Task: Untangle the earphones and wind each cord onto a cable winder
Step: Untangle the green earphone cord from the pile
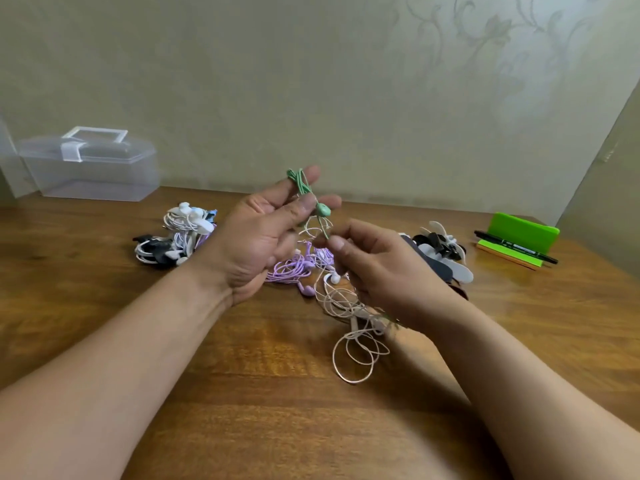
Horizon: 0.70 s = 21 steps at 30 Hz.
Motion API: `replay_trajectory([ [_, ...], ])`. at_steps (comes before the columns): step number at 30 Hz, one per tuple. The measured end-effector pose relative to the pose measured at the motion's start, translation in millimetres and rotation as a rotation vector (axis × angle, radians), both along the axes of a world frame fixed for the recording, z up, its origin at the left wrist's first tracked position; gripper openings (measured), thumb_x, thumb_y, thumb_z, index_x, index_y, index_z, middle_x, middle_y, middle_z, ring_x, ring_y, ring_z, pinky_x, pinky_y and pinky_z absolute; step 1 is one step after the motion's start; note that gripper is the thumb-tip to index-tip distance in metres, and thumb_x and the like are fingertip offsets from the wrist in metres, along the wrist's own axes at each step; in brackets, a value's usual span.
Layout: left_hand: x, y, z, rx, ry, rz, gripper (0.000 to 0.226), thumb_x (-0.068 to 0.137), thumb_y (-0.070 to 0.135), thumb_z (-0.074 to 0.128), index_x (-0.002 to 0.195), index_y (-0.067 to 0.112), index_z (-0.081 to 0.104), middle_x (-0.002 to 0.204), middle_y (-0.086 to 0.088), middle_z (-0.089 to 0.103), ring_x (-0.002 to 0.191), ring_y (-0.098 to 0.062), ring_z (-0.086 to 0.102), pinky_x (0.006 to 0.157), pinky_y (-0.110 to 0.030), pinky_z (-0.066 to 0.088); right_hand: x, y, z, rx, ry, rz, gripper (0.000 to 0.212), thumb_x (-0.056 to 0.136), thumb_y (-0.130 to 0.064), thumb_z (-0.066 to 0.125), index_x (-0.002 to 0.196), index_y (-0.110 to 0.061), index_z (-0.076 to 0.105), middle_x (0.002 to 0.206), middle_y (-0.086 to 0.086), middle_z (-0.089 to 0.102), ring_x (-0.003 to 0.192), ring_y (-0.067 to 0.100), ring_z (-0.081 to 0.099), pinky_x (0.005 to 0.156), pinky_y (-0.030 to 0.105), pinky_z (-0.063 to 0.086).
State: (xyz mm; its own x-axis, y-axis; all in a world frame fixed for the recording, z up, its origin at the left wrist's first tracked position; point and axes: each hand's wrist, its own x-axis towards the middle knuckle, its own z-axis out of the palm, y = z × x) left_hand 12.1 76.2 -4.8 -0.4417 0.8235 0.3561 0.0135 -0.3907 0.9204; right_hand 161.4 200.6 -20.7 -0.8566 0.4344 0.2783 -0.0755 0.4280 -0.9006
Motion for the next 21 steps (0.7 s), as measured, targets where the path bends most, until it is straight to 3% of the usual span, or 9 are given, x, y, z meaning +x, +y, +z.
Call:
replay_trajectory([
  [2, -1, 1, -2, -0.023, 0.132, 0.166, 0.046, 0.105, 0.01, 0.053, 0.149, 0.022, 0.052, 0.119, -0.006, 0.076, 0.039, 0.003, 0.039, 0.043, -0.009, 0.032, -1, -6, 3, 0.189, -0.05, -0.042, 0.017, 0.107, -0.026, 0.058, 0.102, -0.025, 0.074, 0.071, 0.0, 0.059, 0.05, 0.002, 0.044, 0.049, 0.018, 0.034],
  [4, -3, 3, -8, -0.097, 0.378, 0.303, 0.048, 0.105, 0.008, 0.057, 0.15, 0.022, 0.051, 0.117, 0.001, 0.076, 0.078, 0.009, 0.069, 0.074, -0.006, 0.05, 3, -9, 6, 0.306, -0.062, -0.074, 0.014, 0.105, -0.029, 0.061, 0.098, -0.024, 0.073, 0.07, 0.001, 0.059, 0.054, 0.001, 0.045, 0.052, 0.017, 0.035],
  [5, -6, 4, -11, -0.137, 0.483, 0.331, 0.049, 0.104, 0.012, 0.061, 0.15, 0.025, 0.052, 0.117, 0.005, 0.076, 0.101, 0.007, 0.07, 0.092, -0.013, 0.052, 4, -9, 8, 0.328, -0.059, -0.083, 0.015, 0.104, -0.031, 0.063, 0.094, -0.024, 0.072, 0.067, -0.002, 0.057, 0.054, 0.003, 0.043, 0.052, 0.019, 0.034],
  [7, -8, 5, -17, -0.216, 0.63, 0.338, 0.052, 0.097, 0.026, 0.063, 0.147, 0.038, 0.054, 0.121, 0.013, 0.074, 0.119, 0.005, 0.064, 0.109, -0.033, 0.05, 7, -5, 11, 0.362, -0.038, -0.13, 0.02, 0.102, -0.034, 0.066, 0.087, -0.021, 0.07, 0.063, -0.007, 0.053, 0.054, 0.005, 0.04, 0.053, 0.024, 0.032],
  [10, -4, 2, -15, -0.309, 0.742, 0.323, 0.058, 0.089, 0.031, 0.056, 0.142, 0.055, 0.05, 0.124, 0.023, 0.071, 0.116, 0.002, 0.066, 0.108, -0.038, 0.052, 12, 2, 14, 0.405, -0.008, -0.206, 0.021, 0.1, -0.034, 0.07, 0.082, -0.023, 0.071, 0.06, -0.004, 0.057, 0.053, 0.008, 0.043, 0.052, 0.029, 0.034],
  [13, 4, -1, -13, -0.357, 0.87, 0.272, 0.051, 0.096, 0.038, 0.065, 0.141, 0.058, 0.05, 0.117, 0.025, 0.073, 0.098, -0.004, 0.074, 0.094, -0.036, 0.058, 17, 4, 17, 0.426, -0.008, -0.198, 0.016, 0.098, -0.03, 0.073, 0.083, -0.025, 0.073, 0.066, 0.0, 0.066, 0.056, 0.009, 0.048, 0.053, 0.029, 0.037],
  [15, 3, -3, -11, -0.397, 0.94, 0.247, 0.035, 0.099, 0.04, 0.066, 0.134, 0.047, 0.063, 0.107, 0.018, 0.076, 0.092, -0.004, 0.074, 0.088, -0.038, 0.058, 20, 5, 21, 0.436, -0.003, -0.198, 0.01, 0.096, -0.027, 0.075, 0.087, -0.024, 0.076, 0.071, -0.004, 0.069, 0.057, 0.005, 0.051, 0.053, 0.022, 0.039],
  [18, 2, -6, -8, -0.437, 0.854, 0.047, 0.018, 0.101, 0.031, 0.063, 0.116, 0.03, 0.074, 0.1, 0.005, 0.078, 0.089, -0.015, 0.076, 0.087, -0.044, 0.058, 23, 9, 25, 0.352, 0.042, -0.164, 0.003, 0.094, -0.021, 0.077, 0.092, -0.021, 0.078, 0.075, -0.006, 0.071, 0.055, -0.001, 0.053, 0.053, 0.013, 0.038],
  [21, 6, -12, -4, -0.39, 0.685, -0.226, 0.02, 0.105, 0.013, 0.059, 0.117, 0.013, 0.074, 0.107, -0.006, 0.079, 0.094, -0.008, 0.069, 0.081, -0.025, 0.054, 24, 18, 26, 0.076, 0.152, -0.109, 0.003, 0.094, -0.017, 0.075, 0.096, -0.014, 0.075, 0.076, -0.004, 0.068, 0.047, 0.004, 0.046, 0.046, 0.018, 0.036],
])
